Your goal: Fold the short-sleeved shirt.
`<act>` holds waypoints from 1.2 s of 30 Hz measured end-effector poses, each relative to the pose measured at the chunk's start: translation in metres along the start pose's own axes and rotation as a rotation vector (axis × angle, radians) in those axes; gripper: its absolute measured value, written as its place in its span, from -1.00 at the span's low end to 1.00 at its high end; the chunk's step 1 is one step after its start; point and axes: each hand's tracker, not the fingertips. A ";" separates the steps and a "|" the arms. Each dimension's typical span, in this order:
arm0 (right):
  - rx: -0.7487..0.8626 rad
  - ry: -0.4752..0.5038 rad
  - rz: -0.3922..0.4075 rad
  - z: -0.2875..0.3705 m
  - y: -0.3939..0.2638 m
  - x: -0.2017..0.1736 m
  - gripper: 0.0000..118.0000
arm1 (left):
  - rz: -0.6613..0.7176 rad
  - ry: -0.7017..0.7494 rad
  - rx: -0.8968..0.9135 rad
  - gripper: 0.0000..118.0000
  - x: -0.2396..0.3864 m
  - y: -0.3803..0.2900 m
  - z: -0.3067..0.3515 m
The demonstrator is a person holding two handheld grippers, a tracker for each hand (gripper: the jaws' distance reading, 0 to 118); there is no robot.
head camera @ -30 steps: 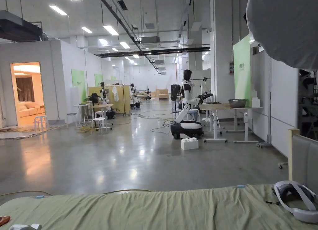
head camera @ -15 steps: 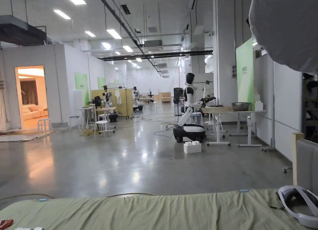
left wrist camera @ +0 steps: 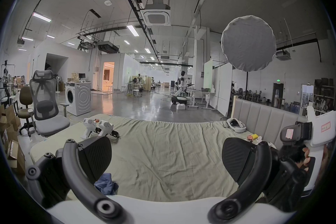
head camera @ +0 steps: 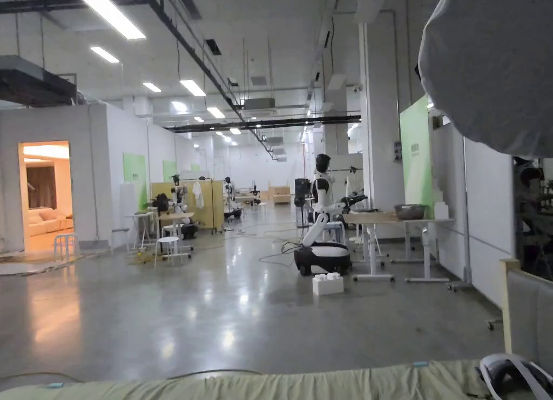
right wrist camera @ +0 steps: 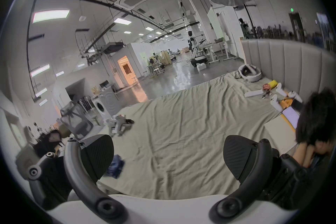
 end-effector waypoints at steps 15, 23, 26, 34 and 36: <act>-0.045 0.097 -0.270 0.017 0.024 0.013 1.00 | 0.013 -0.068 0.001 1.00 0.004 0.012 -0.001; -0.079 0.044 -0.299 0.015 0.026 0.020 1.00 | 0.010 -0.090 0.023 1.00 0.008 0.018 0.001; -0.080 0.020 -0.295 0.013 0.025 0.020 1.00 | 0.014 -0.098 0.026 1.00 0.008 0.018 0.001; -0.074 -0.017 -0.265 0.001 0.019 0.021 1.00 | 0.017 -0.111 0.025 1.00 0.011 0.018 0.001; -0.066 -0.017 -0.250 -0.002 0.017 0.022 1.00 | 0.015 -0.113 0.034 1.00 0.012 0.019 0.002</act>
